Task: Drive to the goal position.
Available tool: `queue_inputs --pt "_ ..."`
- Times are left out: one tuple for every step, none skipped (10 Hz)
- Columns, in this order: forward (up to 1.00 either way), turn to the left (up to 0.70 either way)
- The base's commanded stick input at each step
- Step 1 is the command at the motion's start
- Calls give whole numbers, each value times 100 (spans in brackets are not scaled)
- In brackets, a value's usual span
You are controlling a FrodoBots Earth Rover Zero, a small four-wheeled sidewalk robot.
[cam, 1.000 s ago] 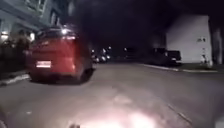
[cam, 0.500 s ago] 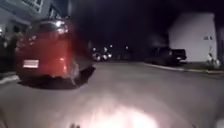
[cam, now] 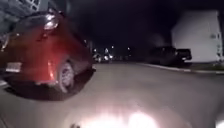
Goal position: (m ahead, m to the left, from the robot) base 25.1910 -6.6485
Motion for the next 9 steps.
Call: queue_inputs --pt "100 0" --pt "100 0" --pt "100 0" --pt "100 0" --pt "100 0" --pt "100 0" --pt "100 0" --pt "100 0" --pt "100 0"
